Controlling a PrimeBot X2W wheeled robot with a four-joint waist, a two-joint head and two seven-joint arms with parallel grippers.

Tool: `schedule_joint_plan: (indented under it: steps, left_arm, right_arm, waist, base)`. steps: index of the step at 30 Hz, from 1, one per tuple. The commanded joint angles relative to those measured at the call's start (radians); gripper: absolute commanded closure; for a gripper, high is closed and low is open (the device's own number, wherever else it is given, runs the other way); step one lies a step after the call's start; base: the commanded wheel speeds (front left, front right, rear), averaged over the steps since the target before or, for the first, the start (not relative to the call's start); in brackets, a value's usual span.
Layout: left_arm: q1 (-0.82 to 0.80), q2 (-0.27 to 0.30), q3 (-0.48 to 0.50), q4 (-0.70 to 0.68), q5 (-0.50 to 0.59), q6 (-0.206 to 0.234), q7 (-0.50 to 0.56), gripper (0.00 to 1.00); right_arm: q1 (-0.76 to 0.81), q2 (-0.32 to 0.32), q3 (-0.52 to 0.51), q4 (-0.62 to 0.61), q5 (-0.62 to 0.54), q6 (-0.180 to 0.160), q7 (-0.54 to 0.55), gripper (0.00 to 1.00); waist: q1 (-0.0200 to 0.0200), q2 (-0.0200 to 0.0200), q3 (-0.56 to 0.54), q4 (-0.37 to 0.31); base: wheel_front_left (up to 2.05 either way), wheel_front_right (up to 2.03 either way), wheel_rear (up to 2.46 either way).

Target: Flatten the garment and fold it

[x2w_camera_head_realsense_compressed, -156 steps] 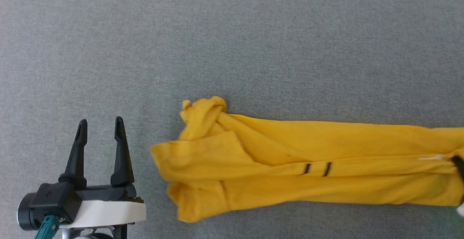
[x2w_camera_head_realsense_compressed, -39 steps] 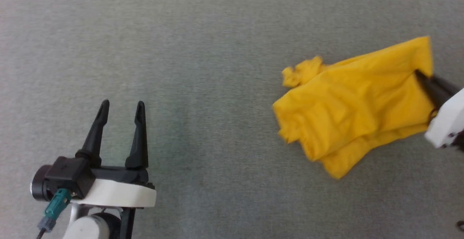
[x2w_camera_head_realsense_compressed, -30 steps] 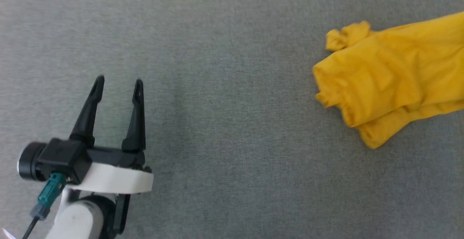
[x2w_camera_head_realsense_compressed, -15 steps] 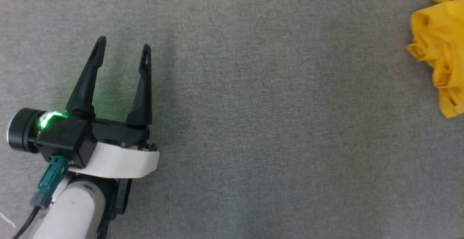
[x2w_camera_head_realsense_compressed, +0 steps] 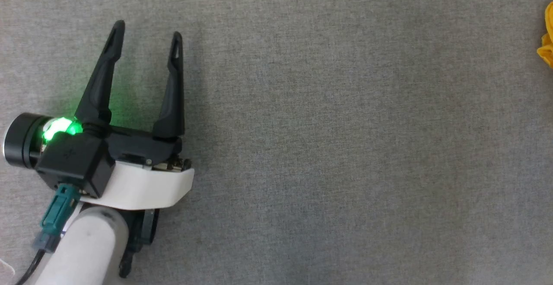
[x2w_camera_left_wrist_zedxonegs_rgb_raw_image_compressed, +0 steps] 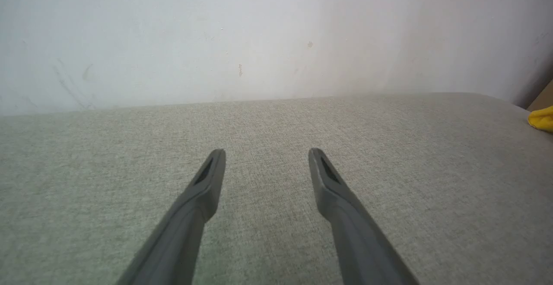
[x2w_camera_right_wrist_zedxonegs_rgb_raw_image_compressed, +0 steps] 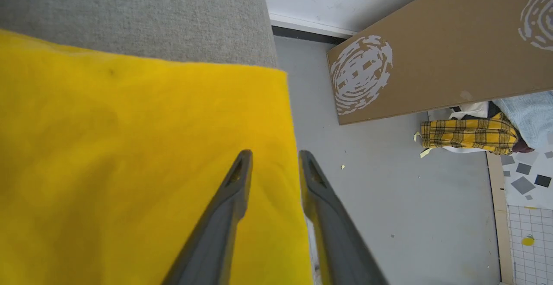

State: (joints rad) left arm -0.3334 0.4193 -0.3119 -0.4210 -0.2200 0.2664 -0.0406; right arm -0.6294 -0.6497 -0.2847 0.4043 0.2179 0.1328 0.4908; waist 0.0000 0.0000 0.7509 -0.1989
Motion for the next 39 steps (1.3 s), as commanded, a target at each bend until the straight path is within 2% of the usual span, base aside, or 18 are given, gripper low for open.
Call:
schedule_joint_plan:
  steps: [1,11,18,24,29,39]
  left_arm:
    - [0.0,-0.005,0.001,0.017,0.001,0.009,-0.012,0.0]
    - [0.033,-0.014,-0.006,0.073,-0.004,0.016,-0.069,0.0]
    - [0.089,-0.043,-0.003,0.13,-0.019,0.049,-0.11,0.0]
    - [0.108,-0.049,-0.018,0.155,-0.004,0.048,-0.166,0.0]
    - [0.127,-0.061,-0.015,0.167,-0.021,0.038,-0.199,0.0]
    - [0.219,-0.083,0.02,0.188,-0.06,0.029,-0.219,0.0]
  right_arm:
    - [-0.019,0.005,0.002,0.005,-0.012,-0.002,-0.008,0.0]
    - [0.0,0.025,0.013,-0.014,0.005,-0.002,-0.035,0.0]
    - [0.091,0.099,0.0,-0.135,0.06,-0.002,-0.101,0.0]
    - [0.22,0.181,-0.011,-0.296,0.092,-0.002,-0.144,0.0]
    - [0.325,0.282,-0.012,-0.418,0.089,-0.002,-0.195,0.0]
    - [0.482,0.451,0.018,-0.509,0.023,-0.002,-0.34,0.0]
  waist:
    - [0.0,0.0,-0.009,0.001]
    - [0.0,0.0,-0.126,0.026]
    - [0.0,0.0,-0.237,0.067]
    - [0.0,0.0,-0.319,0.112]
    - [0.0,0.0,-0.38,0.142]
    - [0.0,0.0,-0.485,0.179]
  base:
    - [0.0,0.0,0.0]
    - [0.0,0.0,0.0]
    - [0.0,0.0,0.0]
    - [0.0,0.0,0.0]
    - [0.0,0.0,0.0]
    - [0.0,0.0,0.0]
